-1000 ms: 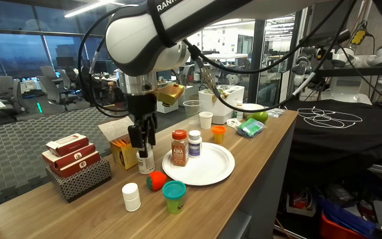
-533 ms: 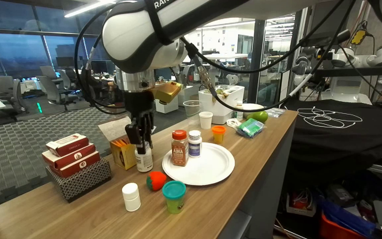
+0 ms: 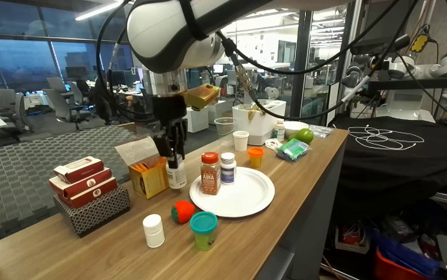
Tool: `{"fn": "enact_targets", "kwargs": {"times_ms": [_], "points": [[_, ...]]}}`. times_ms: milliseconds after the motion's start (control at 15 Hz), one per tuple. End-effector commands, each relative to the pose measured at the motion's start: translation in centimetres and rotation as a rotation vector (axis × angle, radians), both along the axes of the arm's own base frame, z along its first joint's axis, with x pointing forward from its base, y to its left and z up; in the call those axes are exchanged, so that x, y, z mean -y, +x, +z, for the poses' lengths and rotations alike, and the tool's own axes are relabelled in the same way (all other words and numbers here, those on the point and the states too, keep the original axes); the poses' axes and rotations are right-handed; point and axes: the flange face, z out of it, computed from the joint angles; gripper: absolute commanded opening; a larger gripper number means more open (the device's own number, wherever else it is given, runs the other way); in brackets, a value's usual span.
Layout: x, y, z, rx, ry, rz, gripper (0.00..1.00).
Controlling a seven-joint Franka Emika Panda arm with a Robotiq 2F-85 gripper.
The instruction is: Move the bottle on the white plate away from you then put all the bottles and the orange plushie on the white plate
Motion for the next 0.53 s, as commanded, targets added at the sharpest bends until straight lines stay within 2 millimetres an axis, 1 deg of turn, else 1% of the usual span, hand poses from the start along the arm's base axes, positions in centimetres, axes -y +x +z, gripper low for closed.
{"fn": "enact_targets", "kwargs": {"times_ms": [0,200,333,467], "points": [[0.5,-1.4,3.1,-0.016,-0.032,-0.023,0.2],[0.5,-2.0,4.9,0.001,-0.054,-0.034,0.2],[1.0,-2.3,6.7,0.035,-0.082,-0.059,0.2],[1.9,-2.6,8.8,0.084,-0.105,-0.1,0.2]]}}
